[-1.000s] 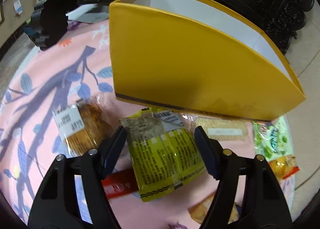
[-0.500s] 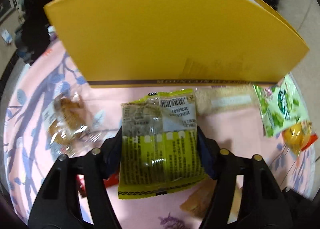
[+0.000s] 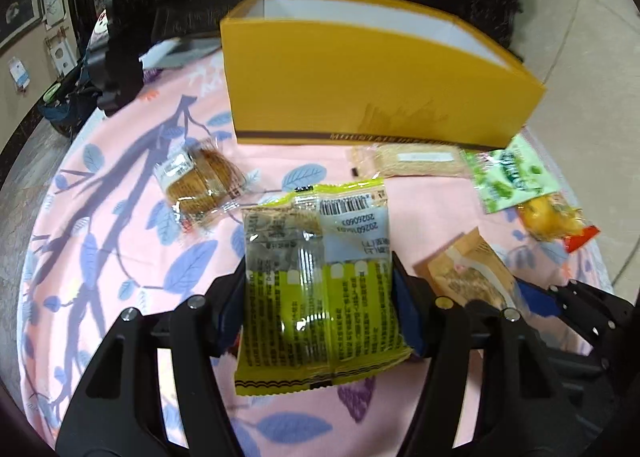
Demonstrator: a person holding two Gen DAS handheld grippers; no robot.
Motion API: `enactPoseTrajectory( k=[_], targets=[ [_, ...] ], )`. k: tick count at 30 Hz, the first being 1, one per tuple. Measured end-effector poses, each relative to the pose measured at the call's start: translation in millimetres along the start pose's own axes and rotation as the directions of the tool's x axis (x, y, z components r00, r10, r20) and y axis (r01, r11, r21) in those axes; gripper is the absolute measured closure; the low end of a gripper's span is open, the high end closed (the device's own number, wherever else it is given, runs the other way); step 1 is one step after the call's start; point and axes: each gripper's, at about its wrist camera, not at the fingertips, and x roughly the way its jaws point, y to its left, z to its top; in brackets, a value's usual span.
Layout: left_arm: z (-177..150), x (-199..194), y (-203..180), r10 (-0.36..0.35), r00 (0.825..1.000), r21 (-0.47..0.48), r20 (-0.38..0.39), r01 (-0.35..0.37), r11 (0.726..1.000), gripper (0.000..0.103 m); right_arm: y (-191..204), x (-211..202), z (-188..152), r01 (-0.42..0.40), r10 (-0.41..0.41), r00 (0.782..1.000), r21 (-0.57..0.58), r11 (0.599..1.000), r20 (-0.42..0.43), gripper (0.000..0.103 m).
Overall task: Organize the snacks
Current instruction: 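Carry both packs into the yellow box and open both tools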
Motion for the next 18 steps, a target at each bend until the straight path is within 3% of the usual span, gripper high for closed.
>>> enactPoseTrajectory(
  k=[11, 14, 18],
  targets=[
    [13.4, -38.6, -22.2, -0.056, 0.997, 0.021, 0.051, 0.055, 0.998, 0.039, -7.7, -32.8, 25.6, 0.013, -0.014, 0.996, 0.015, 1.0, 0.089, 0.065],
    [40.2, -42.8, -28.2, -0.071, 0.996, 0.047, 0.059, 0.068, 0.997, 0.039, -16.5, -42.8, 50.6, 0.004, -0.005, 0.994, 0.016, 1.0, 0.107, 0.065],
    [99.1, -37.4, -29.0, -0.071, 0.995, 0.049, 0.071, 0.067, 0.997, 0.039, -32.4, -52.8, 115.3, -0.015, 0.009, 0.99, 0.043, 0.999, 0.143, 0.065]
  ],
)
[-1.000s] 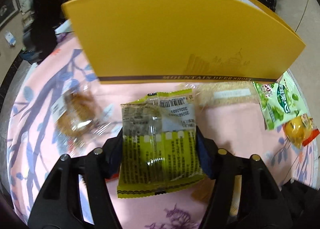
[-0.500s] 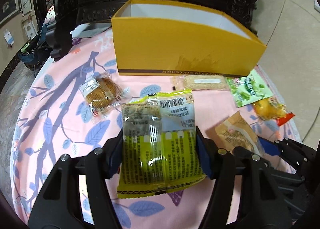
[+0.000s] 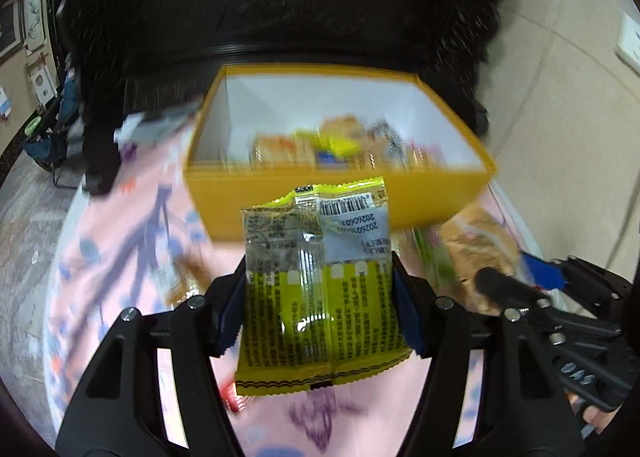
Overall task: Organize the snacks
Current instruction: 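Carry both packs into the yellow box and open both tools, then grasp the red bar with the left tool while the right tool grasps the green grape candy bag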
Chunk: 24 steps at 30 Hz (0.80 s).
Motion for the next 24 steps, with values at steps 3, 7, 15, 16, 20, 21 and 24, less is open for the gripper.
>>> enactPoseTrajectory(
  k=[3, 7, 15, 16, 20, 21, 24],
  targets=[
    [47.9, 15.7, 5.7, 0.006, 1.0, -0.036, 0.004, -0.006, 0.999, 0.039, -11.4, 13.8, 46.3, -0.016, 0.016, 1.0, 0.047, 0.999, -0.009, 0.065],
    [92.7, 40.2, 8.0, 0.042, 0.999, -0.06, -0.015, -0.043, 0.997, 0.038, -24.5, 39.6, 91.0, 0.007, -0.004, 0.999, 0.083, 0.997, -0.034, 0.065],
    [146.5, 66.2, 17.8, 0.101, 0.995, -0.086, -0.012, -0.101, 0.991, 0.013, -38.0, 66.3, 140.9, 0.039, -0.038, 0.999, 0.105, 0.994, -0.013, 0.027],
    [149.0, 65.9, 20.5, 0.116, 0.993, -0.093, -0.016, -0.118, 0.989, 0.006, -40.2, 65.7, 143.9, 0.072, -0.071, 0.997, 0.102, 0.992, -0.015, 0.02],
    [137.0, 52.5, 32.7, 0.122, 0.992, -0.094, 0.018, -0.12, 0.988, 0.006, -49.0, 44.0, 135.4, 0.072, -0.072, 0.997, 0.054, 0.996, -0.014, 0.014],
    [131.0, 49.0, 35.1, 0.128, 0.992, -0.09, 0.024, -0.125, 0.988, 0.006, -53.4, 36.2, 126.8, 0.074, -0.073, 0.997, 0.048, 0.996, -0.019, 0.01],
    [97.9, 34.4, 40.0, 0.094, 0.995, -0.08, 0.034, -0.091, 0.993, 0.006, -71.8, 20.5, 87.8, 0.056, -0.052, 0.996, 0.059, 0.997, -0.07, 0.005]
  ],
)
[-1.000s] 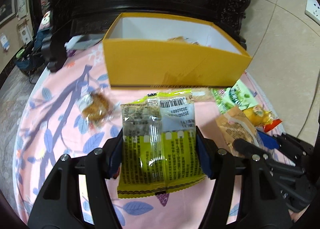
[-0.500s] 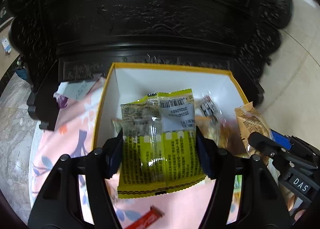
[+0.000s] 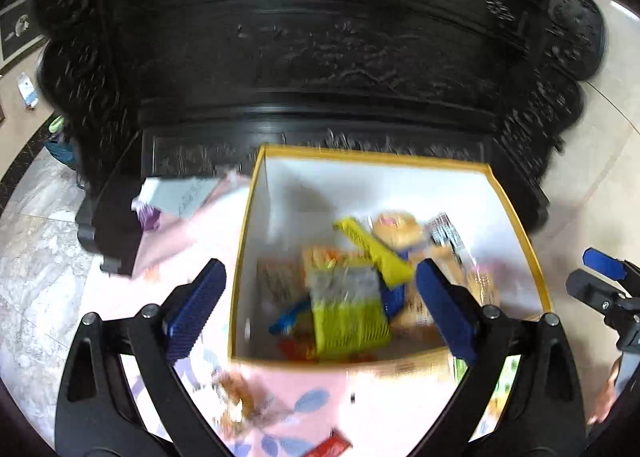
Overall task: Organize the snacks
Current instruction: 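Grasp the red bar with the left tool while the right tool grasps the green grape candy bag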
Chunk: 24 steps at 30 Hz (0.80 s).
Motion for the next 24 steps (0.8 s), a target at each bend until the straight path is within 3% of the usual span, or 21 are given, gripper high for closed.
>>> enactPoseTrajectory(
  k=[6, 11, 15, 19, 24],
  targets=[
    [-83.2, -20.3, 17.5, -0.034, 0.999, -0.02, -0.012, 0.034, 0.999, 0.006, -42.1, 24.8, -81.0, 0.069, -0.063, 0.993, 0.055, 0.996, -0.1, 0.005],
    [-144.3, -25.1, 35.9, -0.009, 0.999, -0.061, -0.046, 0.006, 0.998, 0.006, -51.3, 59.0, -106.0, 0.084, -0.069, 0.983, 0.084, 0.993, -0.171, 0.005],
    [-171.3, -25.6, 41.3, 0.003, 0.997, -0.046, -0.078, -0.007, 0.999, 0.006, -46.3, 81.1, -113.4, 0.065, -0.045, 0.978, 0.094, 0.993, -0.202, 0.005],
    [-184.4, -23.5, 38.3, 0.018, 0.996, -0.02, -0.091, -0.02, 1.0, 0.006, -34.2, 101.9, -117.3, 0.087, -0.071, 0.975, 0.066, 0.994, -0.21, 0.005],
    [-186.5, -22.0, 38.1, 0.024, 0.995, -0.009, -0.098, -0.025, 1.0, 0.006, -10.7, 113.7, -126.9, 0.197, -0.202, 0.967, -0.043, 0.979, -0.159, 0.007]
  ],
)
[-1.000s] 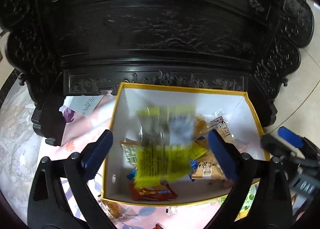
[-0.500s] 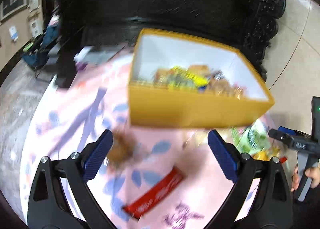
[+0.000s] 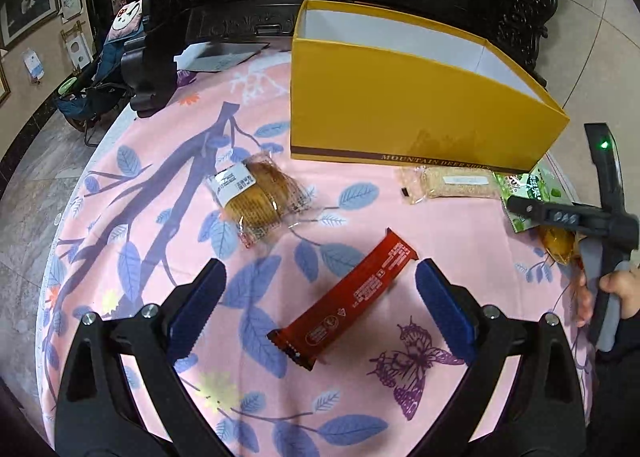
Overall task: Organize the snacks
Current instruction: 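Grasp the red bar with the left tool while the right tool grasps the green grape candy bag, then carry both items into the yellow box and open both tools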
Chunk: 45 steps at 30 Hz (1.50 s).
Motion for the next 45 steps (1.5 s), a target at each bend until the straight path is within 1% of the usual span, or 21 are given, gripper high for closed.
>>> enactPoseTrajectory(
  k=[1, 2, 3, 4, 6, 7, 9, 13, 15, 18, 21, 22, 25, 27, 28, 29, 30, 31, 35, 39, 45],
  targets=[
    [-0.2, 0.0, 0.0, -0.002, 1.0, -0.001, 0.0, 0.002, 1.0, 0.006, 4.9, -0.3, -1.1, 0.03, -0.029, 0.999, -0.025, 0.999, 0.015, 0.011],
    [-0.3, 0.7, 0.1, -0.002, 1.0, -0.002, -0.001, 0.002, 1.0, 0.006, 9.7, -3.4, -2.5, 0.017, -0.015, 0.999, -0.043, 0.999, 0.043, 0.024],
    [-0.4, 1.1, 0.0, -0.002, 1.0, -0.002, -0.002, 0.002, 1.0, 0.006, 12.2, -4.3, -2.9, 0.02, -0.018, 0.999, -0.042, 0.999, 0.045, 0.031],
    [-0.5, 1.7, -0.5, -0.002, 1.0, 0.002, -0.003, 0.002, 1.0, 0.006, 14.1, -5.4, -3.3, 0.02, -0.018, 0.999, -0.044, 0.999, 0.049, 0.033],
    [-1.1, 2.2, -1.9, 0.007, 1.0, 0.011, -0.003, -0.006, 1.0, 0.006, 20.8, -10.3, -5.4, 0.01, -0.006, 0.998, -0.058, 0.998, 0.066, 0.048],
    [-1.5, 1.7, -1.7, 0.015, 1.0, 0.02, -0.001, -0.014, 1.0, 0.006, 24.2, -14.1, -7.3, 0.012, -0.006, 0.997, -0.067, 0.998, 0.078, 0.05],
    [-1.7, 0.3, 0.4, 0.017, 1.0, 0.033, -0.001, -0.017, 0.999, 0.006, 26.0, -27.1, -11.6, -0.021, 0.027, 0.995, -0.058, 0.998, 0.1, 0.066],
    [-5.1, 0.7, 3.2, -0.004, 1.0, 0.111, -0.019, 0.007, 0.994, 0.006, 26.9, -57.8, -29.2, -0.102, 0.107, 0.986, -0.043, 0.994, 0.124, 0.084],
    [-7.0, 6.2, 0.7, -0.005, 1.0, 0.145, -0.027, 0.009, 0.989, 0.006, 27.2, -62.3, -40.0, -0.144, 0.146, 0.983, -0.026, 0.989, 0.116, 0.085],
    [-8.2, 25.6, -8.6, -0.047, 0.996, 0.188, -0.069, 0.059, 0.98, 0.006, 22.6, -57.0, -49.0, -0.158, 0.157, 0.981, 0.001, 0.987, 0.112, 0.085],
    [-12.2, 49.2, -18.3, -0.029, 0.992, 0.223, -0.122, 0.056, 0.973, 0.007, 16.3, -54.0, -48.5, -0.199, 0.194, 0.976, 0.038, 0.979, 0.103, 0.084],
    [-14.2, 54.2, -20.5, -0.029, 0.99, 0.227, -0.138, 0.061, 0.972, 0.01, 13.8, -52.3, -47.0, -0.207, 0.202, 0.974, 0.043, 0.977, 0.098, 0.084],
    [-19.7, 56.5, -22.5, -0.028, 0.993, 0.203, -0.117, 0.052, 0.978, 0.014, 11.3, -46.3, -44.3, -0.21, 0.204, 0.974, 0.056, 0.976, 0.096, 0.081],
    [-20.8, 53.1, -19.0, -0.015, 0.995, 0.179, -0.102, 0.033, 0.983, 0.025, 13.3, -41.3, -39.5, -0.202, 0.196, 0.976, 0.061, 0.978, 0.095, 0.079],
    [-20.7, 51.2, -16.6, -0.006, 0.995, 0.167, -0.096, 0.022, 0.986, 0.037, 14.9, -39.5, -37.6, -0.195, 0.189, 0.977, 0.059, 0.979, 0.096, 0.079],
    [-20.1, 47.9, -13.1, 0.003, 0.996, 0.151, -0.091, 0.011, 0.988, 0.063, 18.5, -37.2, -35.4, -0.175, 0.17, 0.98, 0.05, 0.983, 0.102, 0.078],
    [-20.1, 44.8, -11.0, -0.023, 0.995, 0.141, -0.095, 0.036, 0.989, 0.076, 22.0, -36.2, -34.7, -0.155, 0.151, 0.983, 0.036, 0.987, 0.109, 0.077],
    [-20.7, 42.5, -10.3, -0.028, 0.994, 0.134, -0.103, 0.041, 0.99, 0.08, 23.4, -35.3, -35.5, -0.141, 0.137, 0.984, 0.026, 0.99, 0.115, 0.076],
    [-29.2, 37.4, -18.5, 0.009, 0.997, 0.15, -0.071, 0.002, 0.989, 0.08, 32.8, -32.1, -35.8, -0.094, 0.094, 0.986, -0.01, 0.996, 0.136, 0.075],
    [-33.2, 29.2, -22.0, -0.009, 0.998, 0.112, -0.066, 0.017, 0.994, 0.08, 32.0, -45.7, -40.3, -0.113, 0.113, 0.981, -0.01, 0.994, 0.157, 0.085],
    [-34.3, -0.3, -37.2, -0.044, 0.999, 0.132, -0.024, 0.047, 0.99, 0.08, 28.7, -85.3, -54.1, -0.129, 0.129, 0.967, -0.014, 0.992, 0.219, 0.085]
  ],
)
